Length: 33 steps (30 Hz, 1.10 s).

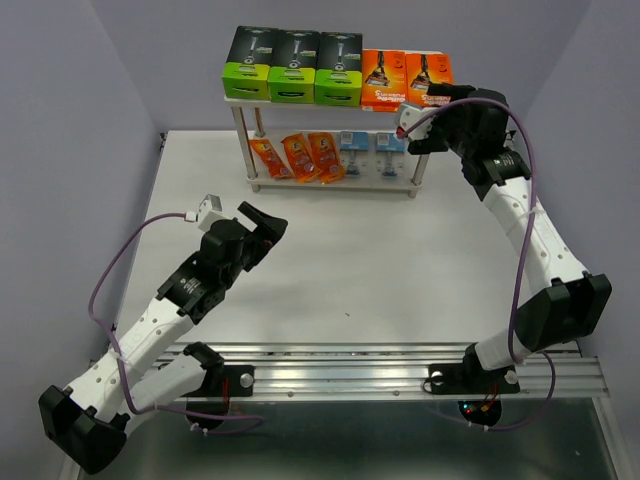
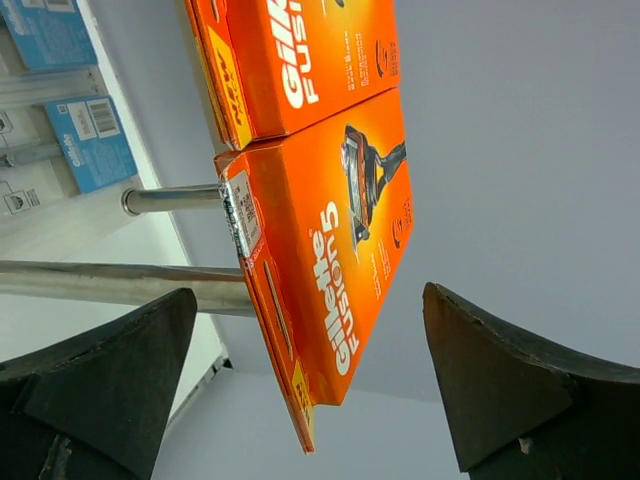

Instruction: Place and organize the shaving razors onto the shelf

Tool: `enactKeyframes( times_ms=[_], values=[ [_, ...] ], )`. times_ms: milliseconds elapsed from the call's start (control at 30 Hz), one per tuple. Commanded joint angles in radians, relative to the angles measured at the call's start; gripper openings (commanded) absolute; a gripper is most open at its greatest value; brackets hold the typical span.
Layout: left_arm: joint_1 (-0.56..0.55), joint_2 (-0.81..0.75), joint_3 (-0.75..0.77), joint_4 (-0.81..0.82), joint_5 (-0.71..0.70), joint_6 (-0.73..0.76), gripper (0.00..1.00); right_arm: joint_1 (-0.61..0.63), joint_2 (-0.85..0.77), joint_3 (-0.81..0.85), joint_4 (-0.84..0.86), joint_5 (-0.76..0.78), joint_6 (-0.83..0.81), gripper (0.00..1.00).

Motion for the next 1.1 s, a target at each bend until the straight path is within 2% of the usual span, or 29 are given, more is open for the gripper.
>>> enactKeyframes(
  times_ms=[0,133,200,300,333,367,400,433,467,500,533,567,600,633,767,800,867,1067],
  values=[
    [0.007,-0.023,0.006,0.002,-0.003,0.029,0.99,0.011,-0.062,0.076,-0.014,-0.031,0.067,1.0],
    [0.007,-0.038,0.002,-0.005,0.004,0.029,0.99,0.011,-0.135,0.115,-0.292,-0.129,0.038,1.0],
    [0.009,-0.047,0.008,-0.018,0.021,0.033,0.99,0.011,-0.192,0.107,-0.38,-0.17,0.007,1.0],
    [0.009,-0.069,0.011,-0.039,0.035,0.045,0.99,0.011,-0.307,0.063,-0.35,-0.243,0.14,1.0],
    [0.009,-0.082,0.011,-0.044,0.033,0.056,0.99,0.011,-0.347,-0.016,-0.228,-0.255,0.203,1.0],
    [0.009,-0.089,0.011,-0.045,0.036,0.064,0.99,0.011,-0.431,-0.07,-0.127,-0.255,0.397,1.0],
    [0.009,-0.093,0.016,-0.048,0.036,0.068,0.99,0.011,-0.474,-0.189,0.119,-0.223,0.529,1.0],
    [0.01,-0.102,0.019,-0.05,0.036,0.075,0.99,0.011,-0.511,-0.241,0.226,-0.176,0.69,1.0],
    [0.01,-0.107,0.023,-0.057,0.029,0.085,0.99,0.011,-0.563,-0.279,0.326,-0.001,1.006,1.0],
    [0.01,-0.109,0.037,-0.065,0.023,0.09,0.99,0.011,-0.577,-0.298,0.35,0.124,1.165,1.0],
    [0.012,-0.109,0.045,-0.085,0.018,0.098,0.99,0.011,-0.587,-0.289,0.295,0.261,1.333,1.0],
    [0.012,-0.107,0.055,-0.099,0.001,0.11,0.99,0.011,-0.59,-0.28,0.2,0.502,1.469,1.0],
    [0.012,-0.106,0.065,-0.114,-0.011,0.116,0.99,0.011,-0.602,-0.278,0.029,0.592,1.674,1.0],
    [0.012,-0.104,0.081,-0.142,-0.037,0.127,0.99,0.011,-0.611,-0.304,-0.041,0.735,1.807,1.0],
    [0.014,-0.104,0.112,-0.215,-0.131,0.128,0.99,0.011,-0.683,-0.448,-0.274,0.91,1.964,1.0],
    [0.012,-0.104,0.115,-0.226,-0.149,0.127,0.99,0.011,-0.703,-0.48,-0.3,0.921,2.031,1.0],
    [0.014,-0.107,0.129,-0.251,-0.189,0.127,0.99,0.011,-0.769,-0.535,-0.337,0.922,2.06,1.0],
    [0.014,-0.122,0.141,-0.258,-0.229,0.125,0.99,0.011,-0.866,-0.62,-0.342,0.859,1.977,1.0]
  ],
)
